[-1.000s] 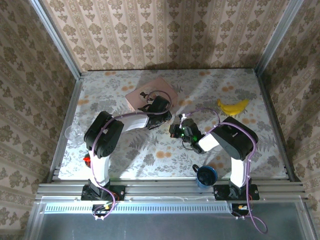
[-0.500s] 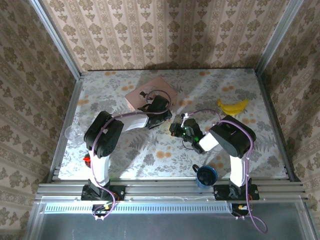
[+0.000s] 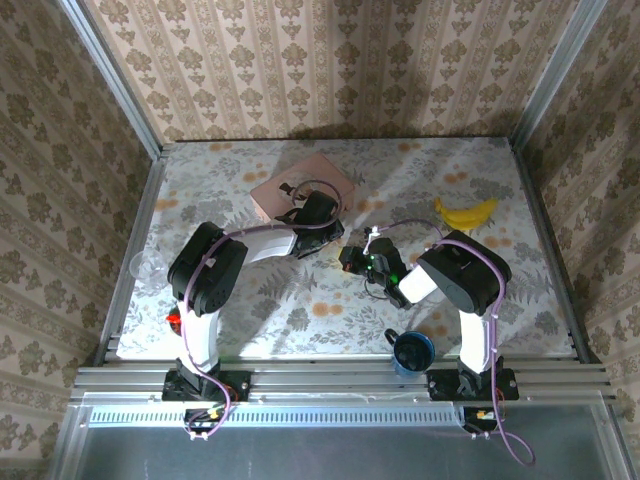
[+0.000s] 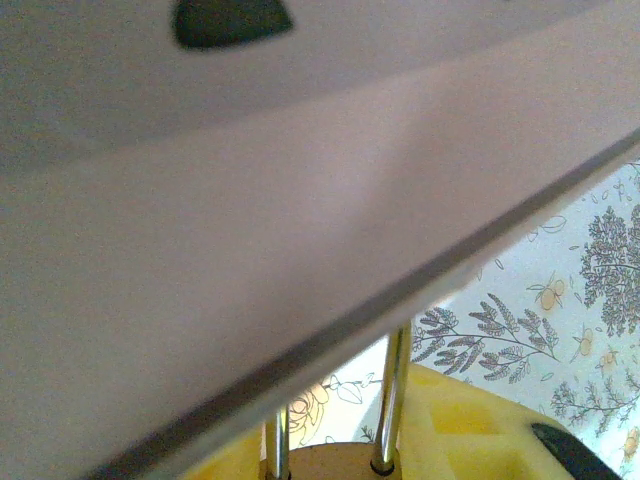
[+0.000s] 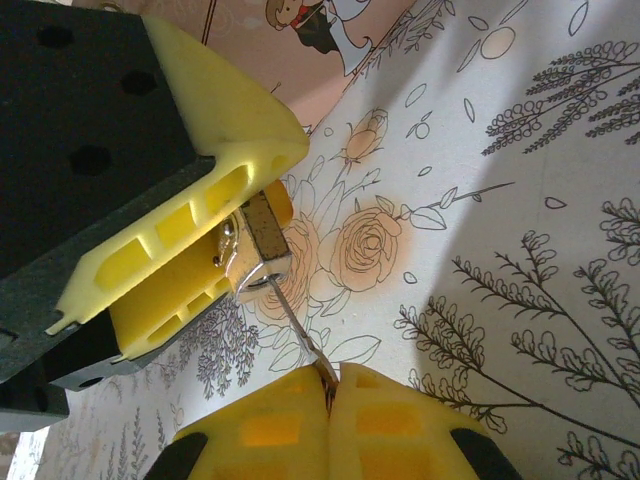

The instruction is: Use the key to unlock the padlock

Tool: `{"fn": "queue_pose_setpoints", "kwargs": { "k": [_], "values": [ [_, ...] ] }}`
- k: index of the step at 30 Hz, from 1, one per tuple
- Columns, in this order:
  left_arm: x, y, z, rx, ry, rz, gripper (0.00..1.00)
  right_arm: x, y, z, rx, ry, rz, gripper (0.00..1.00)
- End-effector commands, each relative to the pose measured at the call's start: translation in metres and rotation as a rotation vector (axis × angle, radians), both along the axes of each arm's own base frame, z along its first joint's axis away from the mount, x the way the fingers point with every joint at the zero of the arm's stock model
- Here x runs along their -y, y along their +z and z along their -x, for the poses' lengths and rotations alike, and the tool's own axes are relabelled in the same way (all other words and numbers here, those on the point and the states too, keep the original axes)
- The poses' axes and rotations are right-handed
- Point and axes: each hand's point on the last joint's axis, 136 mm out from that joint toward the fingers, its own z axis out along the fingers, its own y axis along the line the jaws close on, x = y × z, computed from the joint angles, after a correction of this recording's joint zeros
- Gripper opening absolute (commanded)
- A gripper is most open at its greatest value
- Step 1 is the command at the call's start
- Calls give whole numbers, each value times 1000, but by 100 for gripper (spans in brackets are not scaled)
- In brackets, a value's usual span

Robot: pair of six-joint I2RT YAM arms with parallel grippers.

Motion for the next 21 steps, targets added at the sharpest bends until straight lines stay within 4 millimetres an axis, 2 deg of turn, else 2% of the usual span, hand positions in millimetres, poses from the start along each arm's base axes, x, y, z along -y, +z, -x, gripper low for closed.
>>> {"fn": "queue_pose_setpoints", "kwargs": {
  "k": [1, 21],
  "values": [
    [9, -5, 10, -34, -26, 38, 0, 17, -22, -2, -37, -64, 38, 0],
    [12, -8, 11, -45, -38, 45, 0, 8, -12, -7, -5, -46, -16, 0]
  ]
}}
